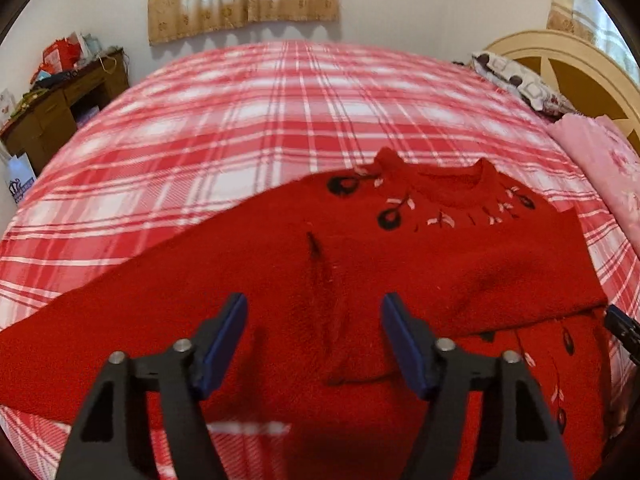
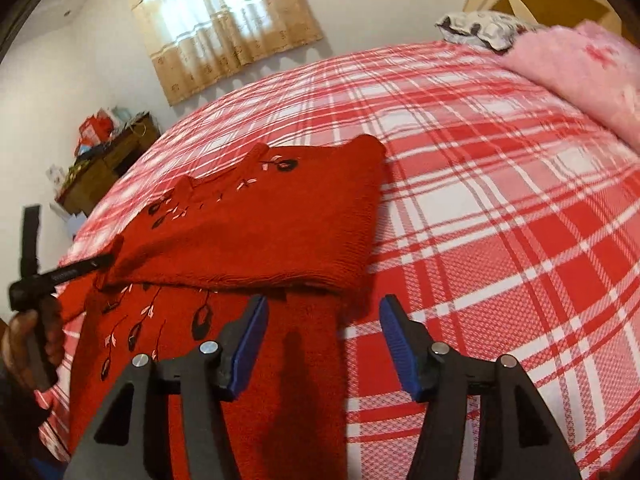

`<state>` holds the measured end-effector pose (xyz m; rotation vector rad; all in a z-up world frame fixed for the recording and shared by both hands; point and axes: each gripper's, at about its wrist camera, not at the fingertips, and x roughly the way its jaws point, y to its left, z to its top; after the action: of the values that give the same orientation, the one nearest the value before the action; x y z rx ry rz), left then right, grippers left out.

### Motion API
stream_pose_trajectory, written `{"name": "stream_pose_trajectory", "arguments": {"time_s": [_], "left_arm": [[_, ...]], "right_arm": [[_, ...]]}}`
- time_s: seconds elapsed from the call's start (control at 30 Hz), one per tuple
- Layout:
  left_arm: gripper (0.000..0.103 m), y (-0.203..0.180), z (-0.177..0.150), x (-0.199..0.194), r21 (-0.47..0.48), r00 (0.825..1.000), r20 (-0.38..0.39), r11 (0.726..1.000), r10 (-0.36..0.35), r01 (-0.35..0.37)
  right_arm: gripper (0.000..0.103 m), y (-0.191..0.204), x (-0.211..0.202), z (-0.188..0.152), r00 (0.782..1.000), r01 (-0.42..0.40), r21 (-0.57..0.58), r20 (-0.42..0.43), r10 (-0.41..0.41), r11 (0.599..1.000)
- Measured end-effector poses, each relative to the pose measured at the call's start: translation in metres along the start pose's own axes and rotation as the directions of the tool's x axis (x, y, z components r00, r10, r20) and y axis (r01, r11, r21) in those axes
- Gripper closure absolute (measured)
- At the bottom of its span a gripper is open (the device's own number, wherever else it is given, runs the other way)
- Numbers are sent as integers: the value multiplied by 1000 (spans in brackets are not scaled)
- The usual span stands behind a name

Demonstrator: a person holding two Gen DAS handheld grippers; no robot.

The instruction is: Fold small clothes

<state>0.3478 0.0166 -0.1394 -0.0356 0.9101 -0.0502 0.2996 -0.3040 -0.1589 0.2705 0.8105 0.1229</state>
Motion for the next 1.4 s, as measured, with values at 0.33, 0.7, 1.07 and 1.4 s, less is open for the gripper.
{"name": "stream_pose_trajectory", "arguments": {"time_s": [0.33, 0.7, 1.07, 1.4], "left_arm": [[95, 10, -8, -7, -61, 996, 50, 995, -78, 81], [95, 28, -15, 6, -79, 998, 31, 995, -56, 58], [76, 39, -22, -11, -54, 998, 62, 998, -32, 35], [43, 104, -43, -44, -103, 987, 109, 989, 120, -109]], "right_arm": [[43, -2, -1, -2, 1000, -13, 16, 12, 13, 1000], [42, 61, -5, 23, 998, -41, -235, 39, 52, 971], [42, 84, 22, 27, 998, 21, -325, -49, -39, 945], [27, 84, 52, 7, 993, 60, -385, -74, -96, 921]]}}
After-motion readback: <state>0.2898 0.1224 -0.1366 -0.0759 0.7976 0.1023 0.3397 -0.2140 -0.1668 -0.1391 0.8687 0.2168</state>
